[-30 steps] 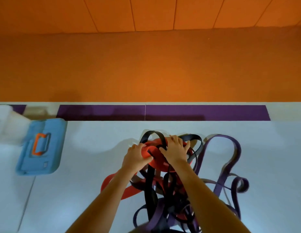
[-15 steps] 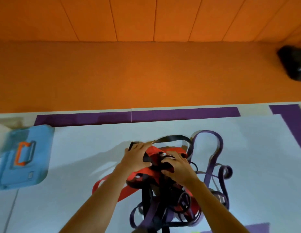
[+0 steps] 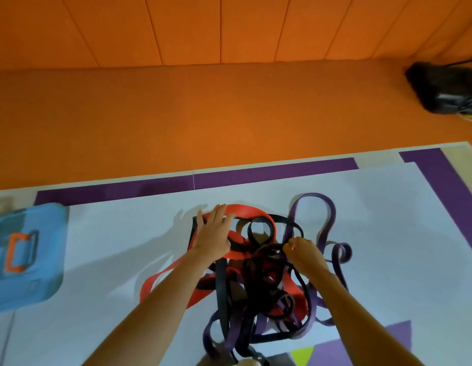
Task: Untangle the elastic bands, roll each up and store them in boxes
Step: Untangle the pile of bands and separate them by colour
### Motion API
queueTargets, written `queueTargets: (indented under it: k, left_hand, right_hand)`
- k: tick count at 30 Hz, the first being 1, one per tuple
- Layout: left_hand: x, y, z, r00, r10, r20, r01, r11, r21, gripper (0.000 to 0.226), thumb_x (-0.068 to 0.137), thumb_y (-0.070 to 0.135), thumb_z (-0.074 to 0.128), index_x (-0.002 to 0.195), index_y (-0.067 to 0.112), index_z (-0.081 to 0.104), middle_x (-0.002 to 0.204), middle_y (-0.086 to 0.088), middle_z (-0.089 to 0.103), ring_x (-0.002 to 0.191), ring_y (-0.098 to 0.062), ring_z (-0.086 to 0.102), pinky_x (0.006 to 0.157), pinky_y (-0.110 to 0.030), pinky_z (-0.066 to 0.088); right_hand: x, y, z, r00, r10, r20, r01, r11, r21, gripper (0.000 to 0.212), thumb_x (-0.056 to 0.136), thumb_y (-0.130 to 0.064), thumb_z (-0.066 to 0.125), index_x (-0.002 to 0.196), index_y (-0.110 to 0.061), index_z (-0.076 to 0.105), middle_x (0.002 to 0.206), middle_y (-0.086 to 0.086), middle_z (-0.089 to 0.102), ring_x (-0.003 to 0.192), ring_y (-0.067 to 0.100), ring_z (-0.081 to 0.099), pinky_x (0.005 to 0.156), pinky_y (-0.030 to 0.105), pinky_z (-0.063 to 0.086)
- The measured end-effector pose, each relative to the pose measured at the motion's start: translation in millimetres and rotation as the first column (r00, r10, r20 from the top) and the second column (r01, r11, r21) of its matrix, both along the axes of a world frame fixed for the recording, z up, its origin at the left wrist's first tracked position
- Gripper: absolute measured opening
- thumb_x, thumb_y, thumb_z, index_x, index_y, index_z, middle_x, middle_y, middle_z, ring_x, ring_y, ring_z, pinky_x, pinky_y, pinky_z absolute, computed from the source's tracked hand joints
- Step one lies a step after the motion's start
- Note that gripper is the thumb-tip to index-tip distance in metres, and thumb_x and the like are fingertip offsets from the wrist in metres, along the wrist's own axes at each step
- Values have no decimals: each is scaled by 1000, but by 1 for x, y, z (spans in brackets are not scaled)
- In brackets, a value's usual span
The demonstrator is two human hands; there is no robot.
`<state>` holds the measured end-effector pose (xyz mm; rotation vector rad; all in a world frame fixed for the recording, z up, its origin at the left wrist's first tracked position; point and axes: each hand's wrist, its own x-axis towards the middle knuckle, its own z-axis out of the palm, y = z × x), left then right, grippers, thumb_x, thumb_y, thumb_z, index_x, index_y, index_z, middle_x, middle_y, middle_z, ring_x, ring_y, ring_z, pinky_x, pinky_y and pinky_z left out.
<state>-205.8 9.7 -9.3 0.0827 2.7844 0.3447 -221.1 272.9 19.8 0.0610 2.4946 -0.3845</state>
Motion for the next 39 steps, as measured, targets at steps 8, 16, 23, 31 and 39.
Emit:
queueTargets:
  k: [8,16,23,31,39]
  left_hand:
    - [-29,25,-16,984,-120,135,128,990,-52,59,99,38,62,155,29,46,177,-8,2,164,-31,-5,125,-72,4]
    - [-44,22,-32,976,-24,214,7,997,78,73,94,48,68,158,32,36,177,-2,9,164,-25,5,126,-66,-3]
    - [-40,2,-28,951,-153,268,109,979,172,56,80,63,79,130,39,66,177,6,0,163,-24,-6,126,-61,-10]
    - [-12,-16,-5,991,-77,-110,98,973,209,10,92,33,79,96,29,71,116,16,67,135,-16,54,119,-39,28]
    - [12,-31,12,983,-137,-123,149,984,100,35,87,43,82,119,32,73,107,12,77,102,-15,70,111,-47,44]
  right_hand:
    - [-33,-19,-22,991,102,-87,-103,995,-1,42,100,-65,50,104,-23,47,90,-3,67,88,25,66,90,44,47]
    - [-26,-33,-53,981,193,4,-193,981,1,82,81,-71,63,149,-33,38,140,1,52,137,31,49,118,61,29]
    - [11,-19,-59,982,57,-182,-79,990,-117,43,85,-48,72,123,-28,68,140,-3,47,133,23,47,122,52,27]
    - [28,8,-25,879,-312,-360,109,866,-487,24,72,-39,82,83,-33,61,88,-20,63,90,5,58,83,39,51]
    - [42,11,18,707,-636,-308,349,694,-630,37,87,-5,69,93,-35,48,76,-9,61,61,10,63,50,28,55]
